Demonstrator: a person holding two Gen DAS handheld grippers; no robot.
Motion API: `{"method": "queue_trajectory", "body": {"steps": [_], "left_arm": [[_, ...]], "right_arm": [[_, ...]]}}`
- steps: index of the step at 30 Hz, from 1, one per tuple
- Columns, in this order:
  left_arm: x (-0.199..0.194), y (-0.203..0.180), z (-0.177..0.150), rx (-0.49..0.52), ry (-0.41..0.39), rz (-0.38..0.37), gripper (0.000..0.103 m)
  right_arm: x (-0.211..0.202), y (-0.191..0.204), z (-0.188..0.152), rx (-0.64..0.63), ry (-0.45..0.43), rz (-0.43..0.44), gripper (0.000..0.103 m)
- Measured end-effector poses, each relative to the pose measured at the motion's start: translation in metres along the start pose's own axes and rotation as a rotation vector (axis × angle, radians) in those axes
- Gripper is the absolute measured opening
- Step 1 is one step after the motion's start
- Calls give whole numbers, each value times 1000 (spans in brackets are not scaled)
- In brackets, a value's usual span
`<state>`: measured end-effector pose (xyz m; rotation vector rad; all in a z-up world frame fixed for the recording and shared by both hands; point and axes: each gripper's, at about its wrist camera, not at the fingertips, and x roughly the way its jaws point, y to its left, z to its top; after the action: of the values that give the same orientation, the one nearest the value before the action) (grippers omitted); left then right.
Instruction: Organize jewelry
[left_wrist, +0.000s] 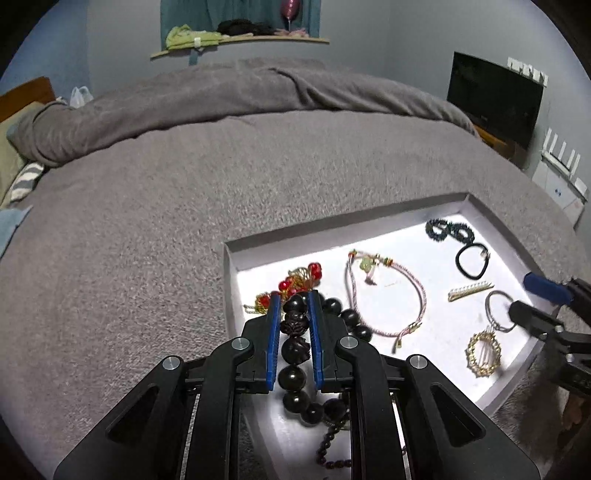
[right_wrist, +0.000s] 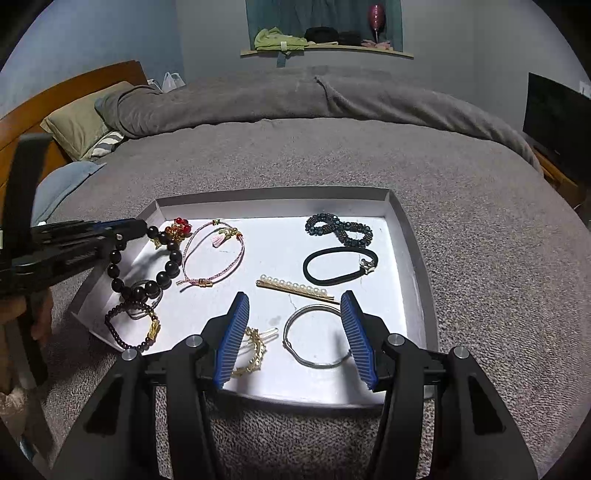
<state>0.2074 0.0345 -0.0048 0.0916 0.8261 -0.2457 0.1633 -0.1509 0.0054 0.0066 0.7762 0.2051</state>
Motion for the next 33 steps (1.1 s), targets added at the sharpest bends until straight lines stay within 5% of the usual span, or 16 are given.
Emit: {"method": "queue_trajectory", "body": {"steps": [2,5,9,15,21,33], "left_arm": [[3,-1,-1,6,15,3,17],[5,-3,-5,-10,40,-27,36],[6,-15,-10,16,67,-54,41],[-24,-28,-14,52,4,-9,62],[-69,-34,-26,35,-59,5,78],[-124,-42,-75,-14,-91,38,92]], "right_arm": [[-3,-2,-2,3,0,-5,52],[-7,-7,-5,15,1,-16,52],[-15,-15,-7,32,-3,-28,52],[-31,-18,-13,42,-1,-22,53],[-47,-16,-21,48,5,-20,64],[-76,1,-38,2,-14,-45,94]]}}
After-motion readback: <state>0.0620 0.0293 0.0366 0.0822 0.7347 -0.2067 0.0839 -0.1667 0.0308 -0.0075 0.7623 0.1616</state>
